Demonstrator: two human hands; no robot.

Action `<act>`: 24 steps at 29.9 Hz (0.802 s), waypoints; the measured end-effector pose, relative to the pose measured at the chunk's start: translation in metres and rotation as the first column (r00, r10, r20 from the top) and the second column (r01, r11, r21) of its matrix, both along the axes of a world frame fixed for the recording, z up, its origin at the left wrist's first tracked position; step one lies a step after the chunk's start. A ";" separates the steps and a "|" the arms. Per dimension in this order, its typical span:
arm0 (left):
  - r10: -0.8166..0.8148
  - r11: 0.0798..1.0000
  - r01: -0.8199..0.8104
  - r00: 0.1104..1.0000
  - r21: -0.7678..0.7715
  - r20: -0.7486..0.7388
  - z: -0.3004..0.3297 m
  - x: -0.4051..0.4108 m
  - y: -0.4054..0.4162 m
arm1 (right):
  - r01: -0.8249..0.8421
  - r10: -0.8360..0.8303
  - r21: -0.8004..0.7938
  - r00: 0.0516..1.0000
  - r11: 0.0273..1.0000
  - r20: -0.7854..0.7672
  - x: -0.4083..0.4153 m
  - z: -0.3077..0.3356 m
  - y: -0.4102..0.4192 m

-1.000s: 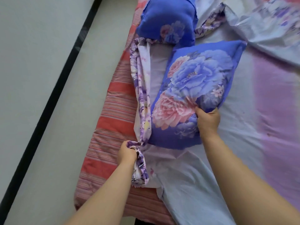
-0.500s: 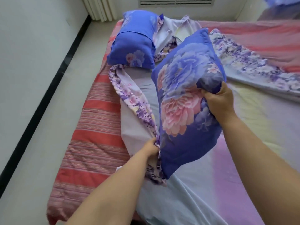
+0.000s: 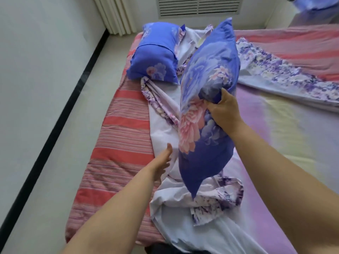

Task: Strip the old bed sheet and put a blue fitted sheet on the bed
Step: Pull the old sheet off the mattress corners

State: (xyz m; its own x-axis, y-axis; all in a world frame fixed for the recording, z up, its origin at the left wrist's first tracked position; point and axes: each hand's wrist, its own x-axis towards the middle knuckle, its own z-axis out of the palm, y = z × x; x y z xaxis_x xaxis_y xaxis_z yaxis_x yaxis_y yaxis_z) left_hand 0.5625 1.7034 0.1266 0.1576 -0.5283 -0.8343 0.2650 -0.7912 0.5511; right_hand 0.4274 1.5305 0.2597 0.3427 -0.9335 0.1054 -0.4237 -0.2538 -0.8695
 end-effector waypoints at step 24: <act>-0.269 0.943 0.334 0.777 -0.009 0.570 -0.062 0.027 0.094 | 0.240 0.151 0.871 0.932 0.429 -0.331 -0.069 -0.199 0.219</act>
State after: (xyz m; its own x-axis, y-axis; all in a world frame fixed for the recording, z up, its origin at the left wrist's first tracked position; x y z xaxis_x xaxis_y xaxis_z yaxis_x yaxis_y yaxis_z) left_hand 0.5894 1.7971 0.0648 0.3921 -0.7050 -0.5909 -0.3527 -0.7085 0.6113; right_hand 0.3586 1.7497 0.0603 0.1245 -0.4425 -0.8881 -0.6934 0.6014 -0.3969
